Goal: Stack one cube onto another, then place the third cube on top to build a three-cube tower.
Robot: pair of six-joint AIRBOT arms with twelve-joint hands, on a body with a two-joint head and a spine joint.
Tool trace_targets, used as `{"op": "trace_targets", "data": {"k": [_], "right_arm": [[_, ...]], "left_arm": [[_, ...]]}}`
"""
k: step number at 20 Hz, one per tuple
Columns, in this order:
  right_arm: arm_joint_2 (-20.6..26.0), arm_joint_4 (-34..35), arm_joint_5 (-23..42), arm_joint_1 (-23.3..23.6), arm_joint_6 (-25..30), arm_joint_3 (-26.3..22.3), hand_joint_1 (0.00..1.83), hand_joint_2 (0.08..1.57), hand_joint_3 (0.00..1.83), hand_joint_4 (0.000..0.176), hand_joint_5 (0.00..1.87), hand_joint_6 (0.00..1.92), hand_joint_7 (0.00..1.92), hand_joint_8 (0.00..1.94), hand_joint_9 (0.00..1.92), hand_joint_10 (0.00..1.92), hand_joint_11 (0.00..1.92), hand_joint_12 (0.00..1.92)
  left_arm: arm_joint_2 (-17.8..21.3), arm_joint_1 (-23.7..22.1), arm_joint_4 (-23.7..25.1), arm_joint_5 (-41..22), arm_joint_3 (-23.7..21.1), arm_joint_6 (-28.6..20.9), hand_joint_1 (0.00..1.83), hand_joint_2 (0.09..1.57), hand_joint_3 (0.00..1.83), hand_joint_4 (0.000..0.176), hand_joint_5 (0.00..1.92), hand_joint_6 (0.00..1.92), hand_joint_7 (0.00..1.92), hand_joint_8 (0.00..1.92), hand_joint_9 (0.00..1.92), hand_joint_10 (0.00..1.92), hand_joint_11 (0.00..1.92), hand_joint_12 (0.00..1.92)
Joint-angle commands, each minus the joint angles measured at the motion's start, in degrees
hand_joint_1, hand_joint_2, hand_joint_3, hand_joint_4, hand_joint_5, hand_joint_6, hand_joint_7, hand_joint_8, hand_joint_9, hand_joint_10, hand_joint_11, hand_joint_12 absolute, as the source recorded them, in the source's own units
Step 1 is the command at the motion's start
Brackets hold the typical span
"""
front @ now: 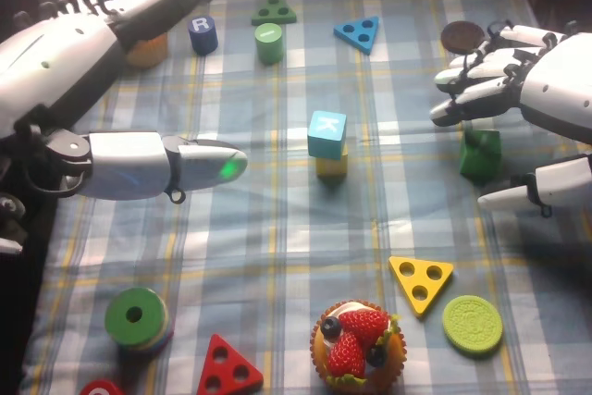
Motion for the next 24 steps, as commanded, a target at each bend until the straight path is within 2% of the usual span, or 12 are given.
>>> {"op": "trace_targets", "data": {"k": [1,4,7,10,11,13,17,19,20,21,22,24], "right_arm": [[0.03,1.58,5.71,0.85,-0.71,0.37,0.83,0.94,0.0,0.0,0.75,0.02,0.48,0.01,0.39,0.02,0.0,1.01],[-0.51,3.46,5.11,1.07,-2.99,0.61,0.96,0.95,0.0,0.0,0.83,0.02,0.52,0.01,0.41,0.01,0.0,1.08],[-1.31,4.09,4.31,1.67,-3.91,1.13,0.96,0.97,0.0,0.0,0.86,0.03,0.54,0.01,0.43,0.01,0.0,1.04],[-2.25,5.06,3.86,1.88,-3.92,2.0,0.98,0.96,0.0,0.0,0.92,0.02,0.6,0.01,0.45,0.01,0.0,0.95],[-2.55,5.25,3.75,2.04,-3.92,2.27,1.0,0.96,0.0,0.0,0.93,0.02,0.62,0.02,0.48,0.01,0.0,1.04],[-2.96,5.41,3.43,2.25,-3.92,2.68,0.97,0.95,0.0,0.0,0.93,0.02,0.62,0.01,0.47,0.0,0.0,1.03],[-3.0,5.64,3.18,2.25,-3.92,2.86,1.0,0.95,0.0,0.0,0.95,0.02,0.63,0.01,0.48,0.01,0.0,1.01],[-3.1,5.66,3.16,2.26,-3.92,2.91,1.03,0.95,0.0,0.0,1.0,0.04,0.68,0.02,0.53,0.02,0.0,1.06],[-3.13,5.65,3.16,2.31,-3.92,2.92,1.08,1.03,0.02,0.038,1.06,0.67,0.73,0.02,0.57,0.01,0.0,1.11],[-3.13,5.63,3.16,2.36,-3.92,2.92,1.1,1.07,0.01,0.004,1.05,0.86,0.76,0.02,0.59,0.02,0.0,1.14],[-3.13,5.44,3.18,2.46,-3.91,2.88,1.14,1.07,0.0,0.0,1.05,0.89,0.79,0.03,0.61,0.02,0.0,1.16],[-3.06,3.55,3.2,3.56,-3.25,2.71,1.13,1.08,0.0,0.0,1.05,0.89,0.83,0.03,0.65,0.02,0.0,0.93]], "left_arm": [[0.24,-0.29,1.77,-8.92,-0.26,-0.52,0.7,0.81,0.0,0.176,0.14,0.0,0.23,0.0,0.24,0.01,0.0,0.59],[0.3,0.7,1.17,-10.08,-0.86,-0.52,0.79,0.78,0.0,0.176,0.14,0.0,0.26,0.0,0.28,0.01,0.0,0.6],[0.44,1.42,0.3,-10.72,-1.04,-0.53,0.81,0.77,0.0,0.176,0.15,0.0,0.27,0.0,0.28,0.0,0.0,0.53],[0.44,1.79,0.04,-11.17,-1.28,-0.53,0.81,0.77,0.0,0.176,0.15,0.0,0.28,0.0,0.29,0.0,0.0,0.31],[0.41,1.86,-0.07,-11.19,-1.29,-0.53,0.83,0.76,0.0,0.176,0.16,0.0,0.29,0.0,0.3,0.01,0.0,0.32],[0.3,1.99,-0.29,-11.26,-1.3,-0.54,0.83,0.76,0.0,0.176,0.17,0.0,0.29,0.0,0.29,0.0,0.0,0.26],[0.16,2.15,-0.34,-11.33,-1.36,-0.57,0.82,0.76,0.0,0.176,0.17,0.0,0.31,0.0,0.31,0.0,0.0,0.34],[0.08,2.36,-0.52,-11.33,-1.37,-0.57,0.83,0.77,0.0,0.176,0.14,0.01,0.28,0.0,0.31,0.0,0.0,0.2],[0.05,2.46,-0.61,-11.33,-1.37,-0.57,0.83,0.78,0.0,0.176,0.14,0.0,0.28,0.0,0.32,0.0,0.0,0.15],[0.03,2.51,-0.67,-11.32,-1.37,-0.57,0.83,0.77,0.0,0.176,0.14,0.0,0.28,0.0,0.32,0.0,0.0,0.15],[0.0,2.63,-0.78,-11.3,-1.37,-0.57,0.82,0.78,0.0,0.176,0.14,0.0,0.29,0.0,0.31,0.0,0.0,0.17],[0.01,2.99,-1.14,-11.31,-1.36,-0.57,0.8,0.79,0.0,0.176,0.11,0.01,0.26,0.01,0.3,0.0,0.0,0.06]]}}
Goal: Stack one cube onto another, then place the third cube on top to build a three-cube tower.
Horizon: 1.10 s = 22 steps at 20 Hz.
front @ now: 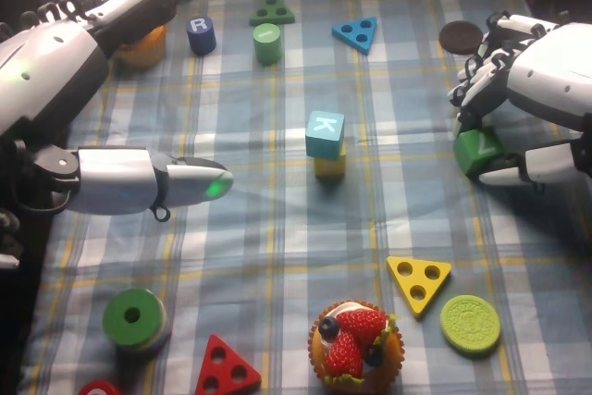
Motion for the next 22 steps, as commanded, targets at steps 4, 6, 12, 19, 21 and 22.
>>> {"op": "trace_targets", "data": {"k": [4,6,12,19,21,22], "right_arm": [[-0.5,-11.33,6.59,7.47,8.77,0.7,1.17,1.06,0.0,0.0,1.09,0.81,0.85,0.03,0.67,0.03,0.04,1.03],[-2.16,-18.74,7.01,11.58,14.31,2.27,1.15,1.04,0.0,0.0,1.13,0.75,0.86,0.02,0.66,0.01,0.03,1.1],[-8.31,-30.73,7.11,18.29,23.25,6.66,1.2,1.02,0.0,0.0,1.2,0.61,0.82,0.01,0.59,0.0,0.0,0.96],[-11.02,-33.94,5.95,18.93,25.05,9.04,1.2,1.01,0.0,0.0,1.21,0.58,0.8,0.0,0.56,0.0,0.0,0.98],[-11.37,-33.95,5.66,18.93,25.05,9.38,1.2,1.02,0.0,0.0,1.19,0.62,0.78,0.0,0.53,0.0,0.0,0.87],[-11.59,-34.1,5.48,18.93,25.05,9.53,1.2,1.02,0.0,0.0,1.19,0.63,0.79,0.0,0.54,0.01,0.0,0.91]], "left_arm": [[-0.04,0.16,0.37,-5.29,0.67,-0.26,0.75,0.82,0.0,0.176,0.2,0.0,0.29,0.0,0.3,0.0,0.0,0.91],[-0.04,-0.03,0.34,-3.67,1.41,-0.26,0.77,0.83,0.0,0.176,0.21,0.0,0.27,0.0,0.28,0.0,0.0,0.89],[-1.93,-2.58,-0.65,3.0,5.65,-0.22,0.79,0.81,0.0,0.176,0.17,0.0,0.3,0.0,0.34,0.01,0.0,0.78],[-3.03,-4.66,-1.0,5.05,6.75,2.67,0.81,0.83,0.0,0.176,0.17,0.0,0.3,0.0,0.35,0.0,0.0,0.58],[-3.0,-4.66,-1.01,5.1,6.75,2.67,0.79,0.83,0.0,0.176,0.18,0.0,0.29,0.0,0.33,0.0,0.0,0.61],[-3.0,-4.66,-1.01,5.09,6.76,2.67,0.78,0.83,0.0,0.176,0.17,0.0,0.28,0.0,0.33,0.0,0.0,0.62]]}}
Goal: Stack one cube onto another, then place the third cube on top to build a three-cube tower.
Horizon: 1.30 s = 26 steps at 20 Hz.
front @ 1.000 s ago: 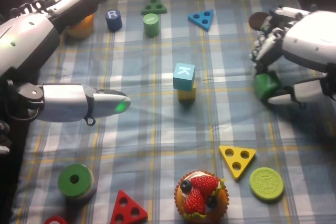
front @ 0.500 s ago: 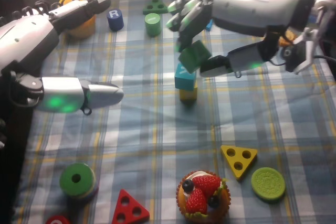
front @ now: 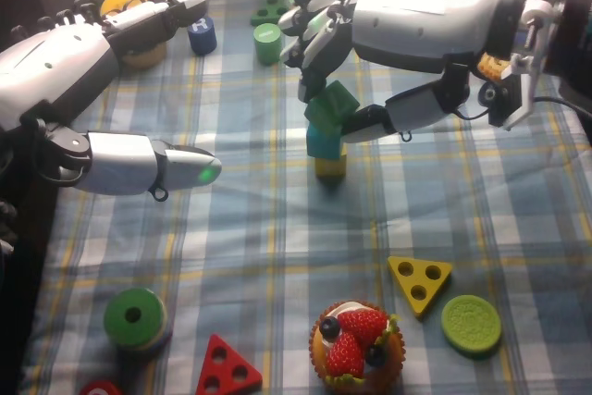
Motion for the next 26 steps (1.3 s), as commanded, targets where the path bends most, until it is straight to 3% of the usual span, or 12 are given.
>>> {"op": "trace_targets", "data": {"k": [1,6,8,10,13,18,21,22,23,26], "right_arm": [[-0.19,2.06,5.02,0.92,0.16,0.27,1.2,1.02,0.0,0.0,1.18,0.64,0.79,0.0,0.54,0.01,0.0,0.88],[-0.47,1.45,4.14,0.92,0.16,0.33,1.2,1.02,0.0,0.0,1.18,0.63,0.81,0.01,0.57,0.01,0.0,0.85],[-0.47,1.37,3.86,0.92,0.16,0.44,1.19,1.03,0.0,0.0,1.17,0.66,0.8,0.0,0.57,0.01,0.0,0.85],[-0.55,1.37,3.65,0.92,0.16,0.62,1.2,1.02,0.0,0.0,1.19,0.63,0.82,0.01,0.59,0.01,0.0,0.85],[-0.68,1.37,3.28,0.92,0.16,0.82,1.2,1.03,0.0,0.0,1.18,0.65,0.78,0.0,0.55,0.0,0.0,0.81],[-0.64,1.37,3.17,0.92,0.16,0.73,1.19,1.04,0.0,0.0,1.12,0.74,0.74,0.0,0.56,0.01,0.0,1.04],[-0.64,1.31,3.16,0.92,0.16,0.47,1.15,1.04,0.0,0.0,1.12,0.74,0.71,0.0,0.55,0.0,0.0,1.06],[-0.64,1.31,3.16,0.92,0.16,0.41,1.16,0.94,0.0,0.0,0.96,0.35,0.7,0.0,0.56,0.0,0.02,1.06],[-0.64,1.31,3.15,0.92,0.16,0.32,1.14,0.91,0.0,0.0,0.98,0.16,0.69,0.0,0.56,0.0,0.02,1.05],[-0.63,1.25,3.15,0.92,0.16,0.15,1.13,0.9,0.0,0.0,1.01,0.04,0.67,0.0,0.53,0.0,0.0,1.03]], "left_arm": [[-0.14,-0.76,1.41,-6.27,0.21,-0.08,0.79,0.84,0.0,0.176,0.18,0.0,0.28,0.0,0.32,0.0,0.0,0.59],[-0.13,-0.84,1.44,-6.49,0.16,-0.08,0.79,0.84,0.0,0.176,0.18,0.0,0.29,0.0,0.32,0.0,0.0,0.52],[-0.13,-0.85,1.48,-6.62,0.12,-0.08,0.8,0.83,0.0,0.176,0.17,0.0,0.29,0.0,0.32,0.0,0.0,0.68],[-0.15,-0.88,1.48,-6.69,0.12,-0.08,0.79,0.83,0.0,0.176,0.16,0.0,0.28,0.0,0.33,0.0,0.0,0.53],[-0.14,-0.88,1.48,-6.74,0.09,-0.08,0.82,0.82,0.0,0.176,0.16,0.0,0.28,0.0,0.31,0.0,0.0,0.61],[-0.12,-0.86,1.49,-6.84,-0.01,-0.08,0.78,0.83,0.0,0.176,0.16,0.0,0.28,0.0,0.32,0.0,0.0,0.62],[-0.12,-0.86,1.49,-6.79,-0.03,-0.08,0.74,0.85,0.01,0.176,0.17,0.01,0.3,0.0,0.33,0.0,0.0,0.68],[-0.12,-0.86,1.49,-6.79,-0.04,-0.08,0.73,0.85,0.01,0.176,0.17,0.0,0.3,0.0,0.32,0.0,0.0,0.68],[-0.12,-0.86,1.48,-6.78,-0.04,-0.08,0.73,0.85,0.0,0.176,0.17,0.0,0.29,0.0,0.32,0.0,0.0,0.62],[-0.12,-0.86,1.48,-6.74,-0.05,-0.08,0.7,0.86,0.0,0.176,0.17,0.0,0.29,0.0,0.34,0.01,0.0,0.5]]}}
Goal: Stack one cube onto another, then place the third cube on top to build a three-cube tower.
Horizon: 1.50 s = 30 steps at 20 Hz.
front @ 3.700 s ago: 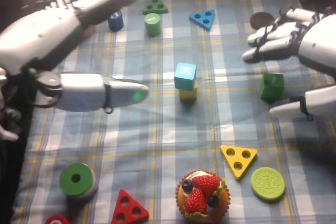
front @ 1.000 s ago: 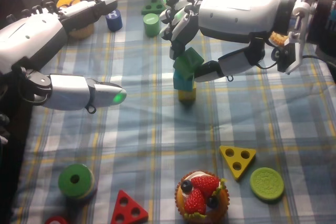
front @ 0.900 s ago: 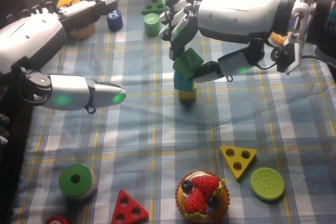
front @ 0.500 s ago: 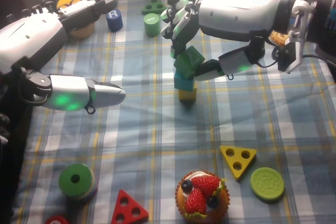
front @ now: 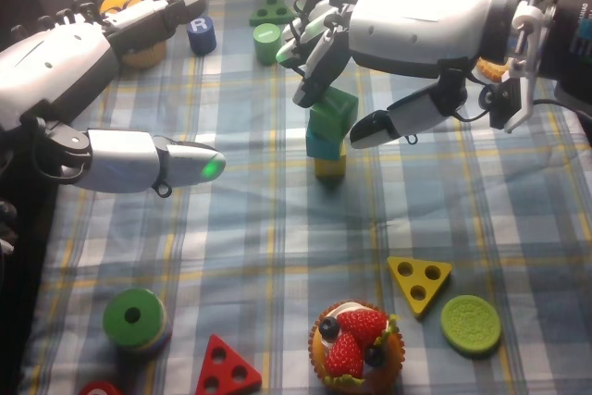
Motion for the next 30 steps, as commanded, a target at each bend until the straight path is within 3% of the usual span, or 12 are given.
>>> {"op": "trace_targets", "data": {"k": [1,7,9,13,14,17,18,21,24,27,28,30], "right_arm": [[-0.17,2.07,5.22,0.92,0.03,-0.17,1.13,0.9,0.0,0.0,1.0,0.03,0.66,0.0,0.52,0.0,0.0,1.02],[0.04,2.11,5.23,0.92,0.03,-0.54,1.13,0.9,0.0,0.0,0.9,0.0,0.62,0.0,0.5,0.0,0.0,1.01],[1.27,3.51,6.87,1.09,0.02,-1.17,1.09,0.86,0.0,0.004,0.49,0.0,0.4,0.0,0.39,0.0,0.0,1.02],[7.52,12.25,14.21,0.92,-4.47,-5.2,0.91,0.79,0.0,0.158,0.0,0.0,0.01,0.0,0.0,0.0,0.0,0.03],[9.78,14.76,17.0,0.39,-6.23,-6.92,0.85,0.78,0.0,0.172,0.0,0.0,0.0,0.0,0.0,0.0,0.0,0.01],[17.73,23.25,27.45,-4.7,-10.19,-13.06,0.8,0.77,0.0,0.176,0.0,0.0,0.0,0.0,0.0,0.0,0.0,0.0],[20.56,29.69,35.46,-10.77,-12.5,-15.05,0.75,0.84,0.02,0.112,0.0,0.0,0.0,0.0,0.0,0.0,0.0,0.0],[22.72,39.38,46.58,-21.15,-15.18,-17.69,0.75,0.96,0.01,0.036,0.02,0.0,0.12,0.01,0.11,0.02,0.06,0.03],[24.95,46.42,57.66,-29.67,-17.77,-21.21,0.7,1.07,0.0,0.005,0.14,0.01,0.24,0.01,0.27,0.0,0.09,0.23],[25.97,49.16,65.31,-34.35,-18.66,-22.98,0.75,1.05,0.0,0.006,0.22,0.0,0.43,0.01,0.46,0.01,0.11,0.68],[25.9,48.86,65.51,-34.41,-18.66,-23.02,0.75,1.05,0.0,0.039,0.14,0.0,0.39,0.0,0.4,0.0,0.08,0.58],[26.14,46.61,65.52,-33.58,-18.97,-23.46,0.55,1.17,0.01,0.0,0.07,0.0,0.09,0.0,0.09,0.0,0.0,0.03]], "left_arm": [[-0.12,-0.84,1.5,-6.57,-0.03,-0.1,0.7,0.86,0.0,0.176,0.18,0.0,0.29,0.0,0.34,0.01,0.0,0.56],[-0.15,-0.85,1.34,-6.94,-0.12,-0.12,0.65,0.88,0.0,0.176,0.18,0.0,0.3,0.0,0.36,0.0,0.0,0.43],[-0.18,-0.84,0.75,-7.96,-0.22,-0.16,0.73,0.85,0.0,0.176,0.16,0.0,0.29,0.0,0.35,0.0,0.0,0.74],[0.88,-0.58,4.84,-13.1,-0.73,-9.17,0.72,0.81,0.0,0.176,0.2,0.0,0.28,0.0,0.26,0.0,0.0,0.66],[1.43,-0.11,6.72,-15.2,-0.62,-14.38,0.76,0.81,0.0,0.148,0.19,0.0,0.24,0.0,0.2,0.0,0.0,0.52],[4.39,3.18,11.99,-24.26,-0.53,-33.24,0.81,0.81,0.0,0.176,0.09,0.01,0.24,0.0,0.2,0.01,0.0,0.39],[5.18,5.83,13.64,-29.14,0.58,-44.34,0.73,0.76,0.0,0.176,0.01,0.0,0.19,0.0,0.17,0.0,0.0,0.23],[5.58,10.02,13.84,-36.4,1.14,-52.53,0.7,0.76,0.0,0.176,0.0,0.0,0.18,0.0,0.21,0.0,0.0,0.49],[5.91,12.92,13.86,-42.12,0.46,-55.48,0.61,0.82,0.0,0.176,0.07,0.01,0.24,0.01,0.25,0.0,0.0,0.77],[4.94,15.13,13.95,-47.21,1.33,-61.29,0.27,1.02,0.01,0.107,0.17,0.01,0.34,0.01,0.34,0.01,0.09,0.69],[4.35,15.59,13.82,-49.09,1.42,-62.17,0.29,1.06,0.0,0.064,0.18,0.0,0.36,0.0,0.34,0.0,0.09,0.58],[3.84,17.5,12.72,-52.26,0.88,-64.34,0.31,1.02,0.0,0.104,0.2,0.0,0.34,0.0,0.29,0.0,0.18,0.27]]}}
